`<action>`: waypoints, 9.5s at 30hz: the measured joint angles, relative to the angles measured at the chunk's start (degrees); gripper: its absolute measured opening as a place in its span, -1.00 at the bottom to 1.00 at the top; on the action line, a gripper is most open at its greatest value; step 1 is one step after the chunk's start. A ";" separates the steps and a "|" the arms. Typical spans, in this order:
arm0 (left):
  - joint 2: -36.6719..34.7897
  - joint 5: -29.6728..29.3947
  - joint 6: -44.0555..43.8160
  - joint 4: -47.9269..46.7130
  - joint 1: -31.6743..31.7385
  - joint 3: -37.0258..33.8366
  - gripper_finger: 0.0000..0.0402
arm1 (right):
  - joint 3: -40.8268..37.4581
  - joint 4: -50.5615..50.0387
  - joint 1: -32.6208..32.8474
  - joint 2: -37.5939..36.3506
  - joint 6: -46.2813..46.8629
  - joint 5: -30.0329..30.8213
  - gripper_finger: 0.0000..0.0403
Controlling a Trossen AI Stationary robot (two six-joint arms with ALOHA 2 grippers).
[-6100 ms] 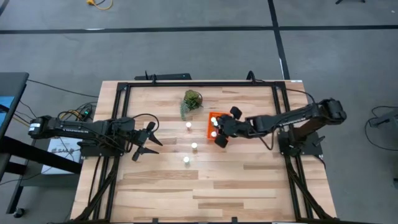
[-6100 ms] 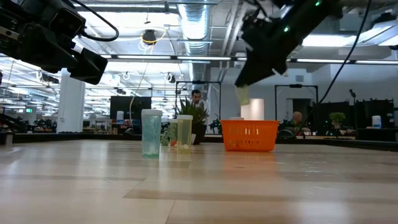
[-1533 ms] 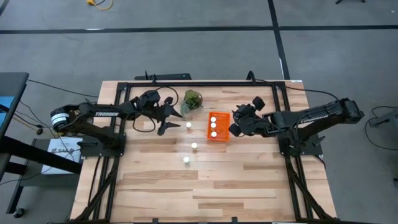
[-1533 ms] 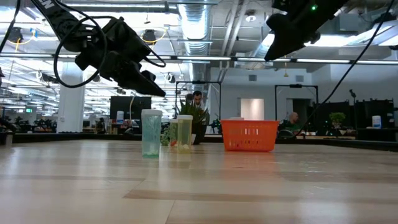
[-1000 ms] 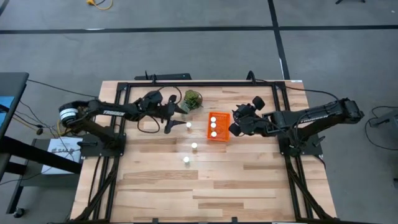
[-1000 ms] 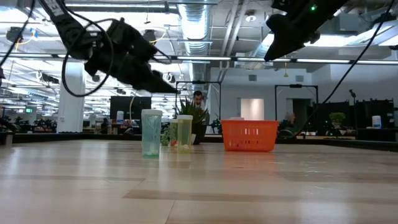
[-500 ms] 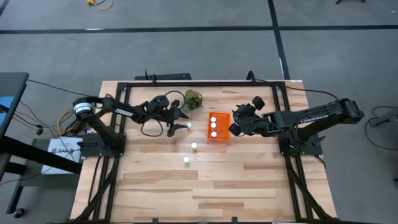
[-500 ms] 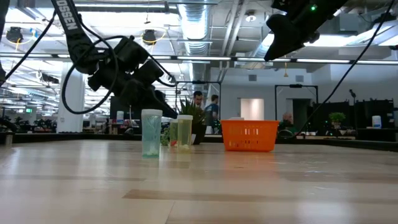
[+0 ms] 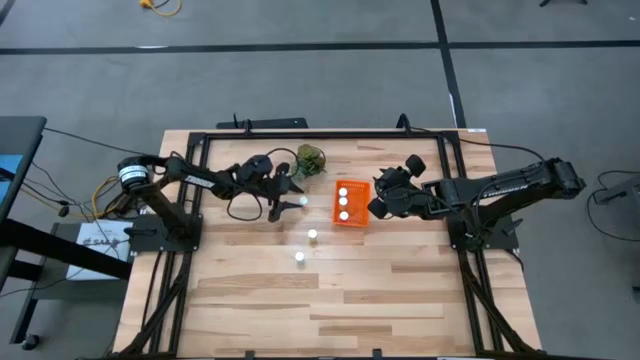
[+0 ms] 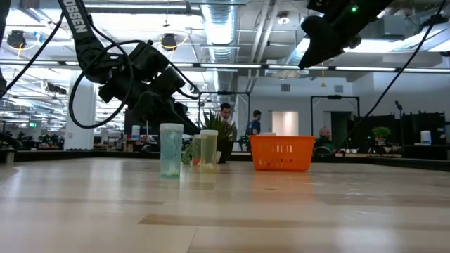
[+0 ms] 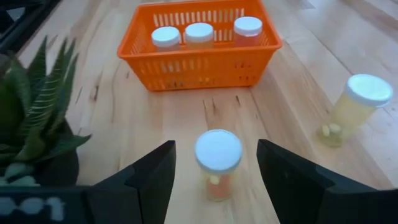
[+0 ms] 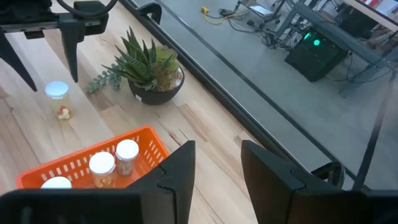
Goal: Pick and place pill bottles into a basket
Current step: Put the top yellow pill bottle into the basket
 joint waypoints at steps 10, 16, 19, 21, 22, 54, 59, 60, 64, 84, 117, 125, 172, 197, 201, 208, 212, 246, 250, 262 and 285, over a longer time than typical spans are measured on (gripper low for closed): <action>0.02 -3.82 -0.70 -0.13 -0.02 0.02 0.07 | 0.00 0.13 0.01 0.00 0.00 -0.03 -0.39; 0.02 -4.25 -0.76 -0.07 -0.43 0.02 0.07 | 0.00 0.14 0.00 0.00 0.02 -0.05 -0.39; 0.02 -2.41 -0.89 -0.13 -0.63 0.02 0.07 | 0.00 0.14 0.00 -0.01 0.02 -0.10 -0.39; 0.02 -0.52 -1.52 -0.11 -0.63 0.02 0.07 | 0.00 0.16 0.00 -0.02 0.02 -0.11 -0.39; 0.02 -0.12 -1.53 -0.10 -0.63 0.02 0.07 | 0.00 0.16 0.00 -0.02 0.02 -0.11 -0.39; 0.09 -0.52 -1.40 0.81 -0.65 0.02 0.07 | 0.00 0.16 0.00 -0.02 0.04 -1.49 -0.39; 0.09 -0.52 -1.40 1.20 -0.65 0.04 0.07 | 0.00 0.16 0.00 -0.02 0.04 -1.49 -0.39; 0.09 -0.52 -1.40 1.18 -0.65 0.04 0.07 | 0.00 0.16 0.01 -0.02 0.03 -1.49 -0.39; 0.09 -0.54 -1.40 1.20 -0.67 0.04 0.07 | 0.00 0.16 0.00 -0.02 0.02 -1.49 -0.39; 0.09 -3.02 0.83 1.84 -1.92 0.04 0.07 | 0.00 0.16 0.00 -0.02 -0.46 -1.44 -0.39; 0.21 -7.10 0.15 -0.98 -2.79 1.95 0.07 | 0.00 0.14 0.11 -0.02 -0.46 -1.49 -0.39; 10.97 -6.01 -1.59 4.81 -2.60 2.41 0.07 | 0.00 0.14 0.11 -0.02 -0.48 -1.49 -0.39; 15.91 -2.64 -1.85 5.41 -2.84 6.60 -0.25 | 0.00 -0.36 0.10 -0.02 -0.59 -1.53 -0.39; 7.75 -2.01 -3.58 1.28 -4.98 6.52 -0.56 | 0.00 -0.34 0.10 -0.02 -1.53 -1.53 -0.39; 4.59 -2.13 -4.02 2.02 -6.57 6.54 -0.56 | 0.00 -0.34 0.10 -0.02 -1.59 -1.53 -0.39; 3.23 -6.02 -5.14 5.86 -9.44 8.26 -0.56 | 0.00 -0.34 0.00 -0.02 -3.03 -1.51 -0.39; 3.45 -7.23 -5.14 2.57 -10.50 12.32 -0.56 | 0.00 -0.35 -0.27 -0.02 -3.30 -1.48 -0.39; 19.85 -5.45 -5.49 -6.31 -9.80 39.77 -0.56 | 0.00 -1.80 -18.04 -15.45 -28.96 -48.45 -0.39; 19.80 -5.57 -5.26 -6.51 -9.42 40.38 -0.56 | 0.00 -2.80 -21.05 -16.35 -32.91 -56.48 -0.39; 19.82 -11.48 0.39 -8.85 -9.58 40.28 -0.56 | 0.00 -3.34 -27.21 -10.16 -37.39 -61.37 -0.39; 19.82 -8.08 -6.05 -1.18 -7.99 40.24 -0.56 | 0.00 -3.98 -26.12 -13.53 -31.50 -62.02 -0.39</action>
